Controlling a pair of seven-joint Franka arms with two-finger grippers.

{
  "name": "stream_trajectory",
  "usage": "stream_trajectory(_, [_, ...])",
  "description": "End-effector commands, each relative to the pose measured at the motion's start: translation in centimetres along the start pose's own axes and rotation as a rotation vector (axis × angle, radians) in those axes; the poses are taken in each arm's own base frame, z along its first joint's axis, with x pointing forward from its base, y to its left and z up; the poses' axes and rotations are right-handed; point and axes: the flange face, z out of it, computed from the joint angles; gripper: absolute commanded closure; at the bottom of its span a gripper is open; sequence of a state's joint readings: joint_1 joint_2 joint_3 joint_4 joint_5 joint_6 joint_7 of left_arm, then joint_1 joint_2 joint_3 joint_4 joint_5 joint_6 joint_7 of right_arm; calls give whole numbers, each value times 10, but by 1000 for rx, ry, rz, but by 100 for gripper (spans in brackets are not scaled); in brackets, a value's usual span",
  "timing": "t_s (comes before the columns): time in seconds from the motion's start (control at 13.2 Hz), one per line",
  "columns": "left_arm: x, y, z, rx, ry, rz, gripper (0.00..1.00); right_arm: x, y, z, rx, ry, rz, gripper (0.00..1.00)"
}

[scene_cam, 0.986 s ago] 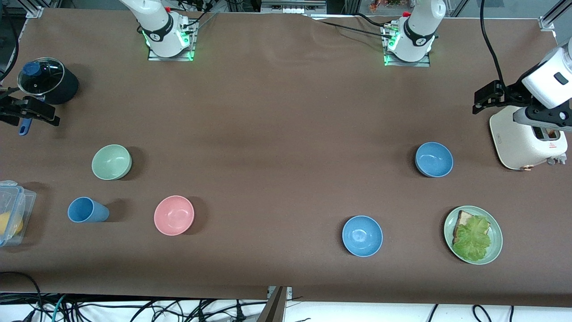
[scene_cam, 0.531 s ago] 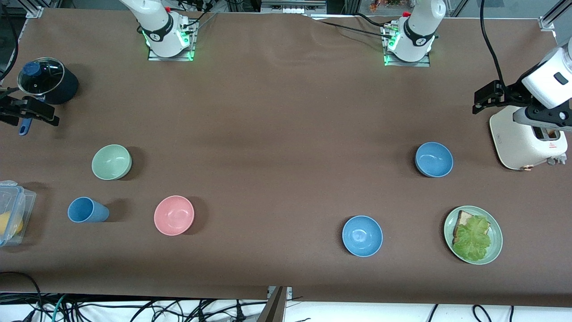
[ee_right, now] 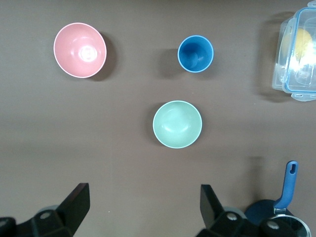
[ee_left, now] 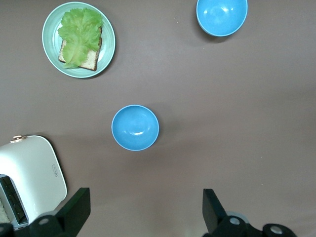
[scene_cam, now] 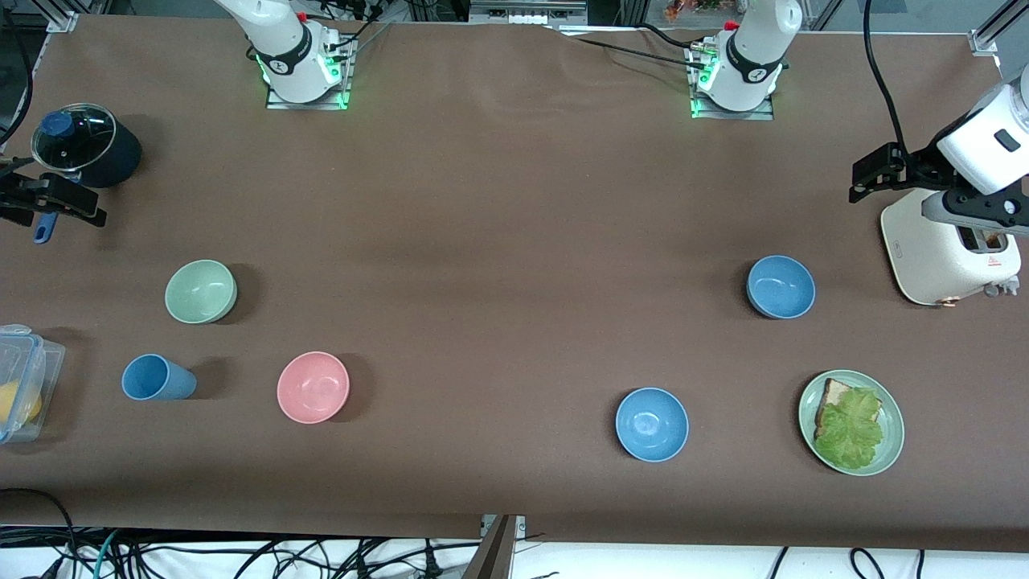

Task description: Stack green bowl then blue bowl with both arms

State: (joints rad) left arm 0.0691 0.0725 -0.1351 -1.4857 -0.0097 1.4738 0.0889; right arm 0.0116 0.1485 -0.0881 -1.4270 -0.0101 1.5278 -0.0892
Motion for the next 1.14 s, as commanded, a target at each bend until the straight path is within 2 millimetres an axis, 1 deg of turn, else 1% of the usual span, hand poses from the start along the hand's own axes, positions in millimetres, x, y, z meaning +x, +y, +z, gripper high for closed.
stream_trajectory(0.0, [-5,5,-10,-5,-3,1,0,-2,4,-1,1,9,0,1])
stream_trajectory(0.08, [-4,12,-11,-5,0,15,0,-2,4,-1,1,11,0,1])
stream_trajectory(0.46, [-4,15,-12,4,4,23,0,-2,4,-1,-1,11,-1,1])
stream_trajectory(0.53, [-4,20,-12,4,3,31,0,0,5,3,-2,3,0,1])
stream_trajectory(0.68, [-3,23,-12,7,5,36,0,9,3,21,-9,-31,0,1])
stream_trajectory(0.76, [-3,22,-12,8,5,36,0,8,5,21,-6,-31,1,1])
stream_trajectory(0.83, [-3,22,-12,9,7,35,0,8,8,23,-1,-37,9,1])
stream_trajectory(0.99, [-3,21,-12,10,5,35,0,8,28,29,12,-44,39,1])
stream_trajectory(1.06, [-3,21,-12,10,5,35,0,11,37,41,27,-65,36,1])
